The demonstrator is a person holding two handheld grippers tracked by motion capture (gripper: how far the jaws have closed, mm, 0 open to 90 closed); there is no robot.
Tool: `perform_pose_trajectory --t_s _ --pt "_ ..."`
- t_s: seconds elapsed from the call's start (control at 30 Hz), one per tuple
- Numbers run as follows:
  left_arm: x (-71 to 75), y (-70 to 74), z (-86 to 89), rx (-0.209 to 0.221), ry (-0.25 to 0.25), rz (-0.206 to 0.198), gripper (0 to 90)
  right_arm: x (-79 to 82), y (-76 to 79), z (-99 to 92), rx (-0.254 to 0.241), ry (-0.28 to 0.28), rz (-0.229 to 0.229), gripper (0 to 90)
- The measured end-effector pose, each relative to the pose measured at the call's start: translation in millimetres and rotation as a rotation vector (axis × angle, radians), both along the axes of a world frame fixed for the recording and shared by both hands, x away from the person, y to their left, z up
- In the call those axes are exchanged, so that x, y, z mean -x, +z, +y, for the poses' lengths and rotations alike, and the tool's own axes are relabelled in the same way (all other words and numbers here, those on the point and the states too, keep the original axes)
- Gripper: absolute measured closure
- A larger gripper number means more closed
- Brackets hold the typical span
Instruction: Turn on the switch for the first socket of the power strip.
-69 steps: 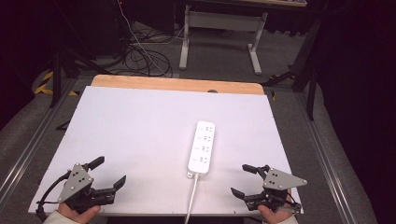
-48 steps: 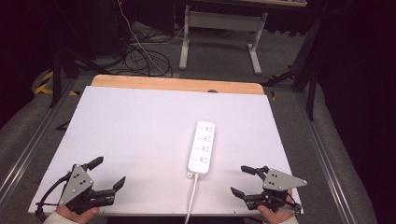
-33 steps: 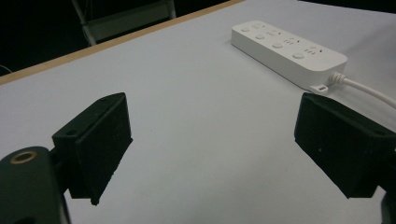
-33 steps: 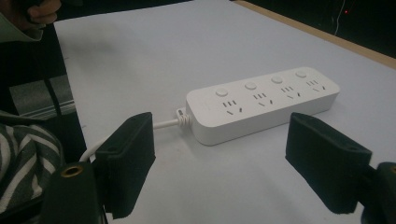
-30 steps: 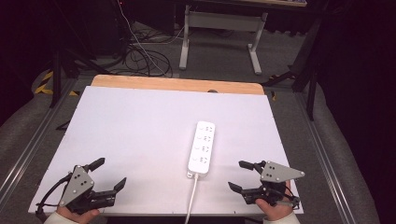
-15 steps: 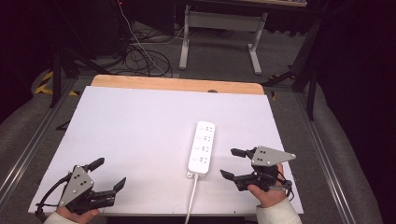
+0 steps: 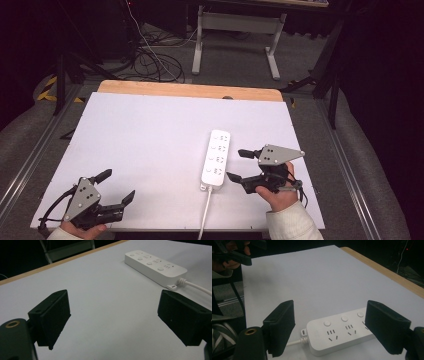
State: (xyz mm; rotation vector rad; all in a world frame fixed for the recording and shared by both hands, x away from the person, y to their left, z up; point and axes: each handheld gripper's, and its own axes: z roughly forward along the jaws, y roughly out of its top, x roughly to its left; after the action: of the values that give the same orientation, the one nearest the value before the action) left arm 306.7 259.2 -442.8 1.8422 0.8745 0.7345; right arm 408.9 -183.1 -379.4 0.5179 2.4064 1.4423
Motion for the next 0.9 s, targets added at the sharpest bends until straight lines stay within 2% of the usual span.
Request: perform_pose_trajectory --t_s 0.27,0.57,0.63,0.67,0.73,0.83,0.87,0.9 --pt "0.2 0.0 0.1 -0.001 0.000 0.000 11.8 -9.3 0.2 11.2 0.009 0.000 0.011 24.4" --pt "0.0 0.0 -0.5 0.000 -0.006 0.000 12.1 -20.2 1.6 24.2 0.055 -0.013 0.021 27.5" --pt "0.0 0.0 -0.3 0.000 -0.005 0.001 12.1 -21.2 1.9 25.4 0.064 -0.024 0.016 30.3" --pt "0.0 0.0 -0.3 0.000 -0.005 0.001 12.1 -21.7 1.9 26.2 0.056 -0.031 0.011 37.4" --pt "-0.1 -0.1 -0.4 -0.002 -0.004 0.003 12.1 -21.4 1.3 27.6 0.056 -0.047 -0.004 42.9" --pt "0.0 -0.3 -0.8 0.002 -0.002 0.006 12.2 -22.5 0.1 31.0 0.067 -0.031 0.012 50.8" --pt "0.0 -0.3 -0.8 0.002 -0.001 0.005 12.2 -22.5 0.1 31.0 0.067 -0.031 0.012 50.8" --pt "0.0 -0.4 -0.9 0.001 -0.001 0.006 12.2 -23.9 -0.3 32.9 0.069 -0.023 0.030 55.1"
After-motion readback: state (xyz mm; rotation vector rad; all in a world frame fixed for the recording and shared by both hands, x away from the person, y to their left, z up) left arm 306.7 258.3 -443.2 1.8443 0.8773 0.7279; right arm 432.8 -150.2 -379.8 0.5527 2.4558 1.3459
